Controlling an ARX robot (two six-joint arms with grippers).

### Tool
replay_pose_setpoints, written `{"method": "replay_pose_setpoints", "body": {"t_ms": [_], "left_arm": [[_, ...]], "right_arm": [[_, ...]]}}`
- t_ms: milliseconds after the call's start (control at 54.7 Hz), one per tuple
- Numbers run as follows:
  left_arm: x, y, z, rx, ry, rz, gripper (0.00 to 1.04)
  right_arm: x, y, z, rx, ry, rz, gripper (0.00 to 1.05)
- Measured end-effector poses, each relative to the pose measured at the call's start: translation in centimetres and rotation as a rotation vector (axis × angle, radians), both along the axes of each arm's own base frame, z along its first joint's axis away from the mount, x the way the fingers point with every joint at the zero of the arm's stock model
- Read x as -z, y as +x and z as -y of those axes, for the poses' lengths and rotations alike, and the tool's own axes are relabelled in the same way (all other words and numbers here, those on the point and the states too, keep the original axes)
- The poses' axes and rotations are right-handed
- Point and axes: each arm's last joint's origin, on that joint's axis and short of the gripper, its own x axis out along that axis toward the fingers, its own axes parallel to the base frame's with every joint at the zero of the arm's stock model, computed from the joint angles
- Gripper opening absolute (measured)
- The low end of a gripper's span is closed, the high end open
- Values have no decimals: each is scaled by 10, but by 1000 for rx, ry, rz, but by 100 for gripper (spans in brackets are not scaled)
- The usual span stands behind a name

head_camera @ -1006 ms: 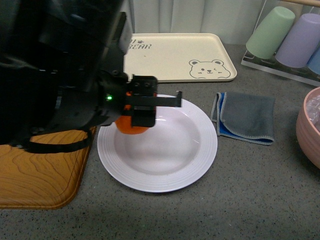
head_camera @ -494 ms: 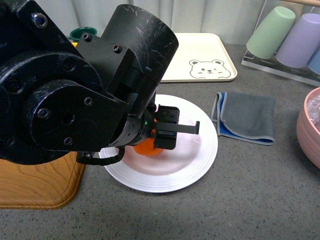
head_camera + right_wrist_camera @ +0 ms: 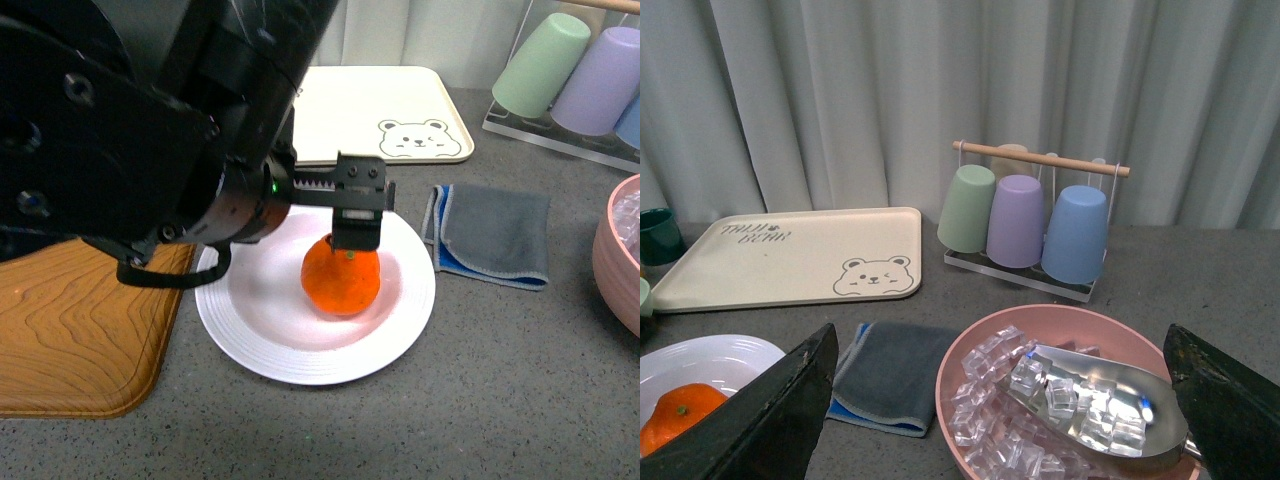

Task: Place orange and plate with both arms

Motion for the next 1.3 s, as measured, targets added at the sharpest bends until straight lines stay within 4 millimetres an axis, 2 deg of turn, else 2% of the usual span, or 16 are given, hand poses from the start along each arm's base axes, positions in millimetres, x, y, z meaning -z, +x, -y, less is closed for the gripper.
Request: {"method": "replay_pose_setpoints", "body": {"t_ms": [55, 128, 256, 311, 402, 457, 476, 659, 915, 1299], "left_arm": [[5, -8, -12, -17, 22, 116, 81], [8, -26, -39, -29, 1, 277, 68], [-23, -50, -78, -63, -56, 479, 47], [-30, -63, -92, -59, -52, 501, 36], [-29, -80, -110, -52, -35, 477, 20], [-29, -92, -122, -54, -27, 462, 5], [-30, -95, -125, -52, -29, 463, 4], [-37, -120, -146, -49, -23, 469, 4], [-51, -146, -163, -53, -25, 478, 4], [-56, -169, -180, -56, -25, 493, 4]], "right_arm": [[0, 0, 0, -3, 0, 0, 95], [0, 0, 0, 0, 0, 0, 95], [0, 0, 0, 0, 0, 0, 95], [0, 0, 0, 0, 0, 0, 95], [0, 0, 0, -3, 0, 0, 95], [0, 0, 0, -2, 0, 0, 95], [0, 0, 0, -2, 0, 0, 95], [0, 0, 0, -2, 0, 0, 95], [0, 0, 0, -2, 0, 0, 95], [0, 0, 0, -2, 0, 0, 95]]}}
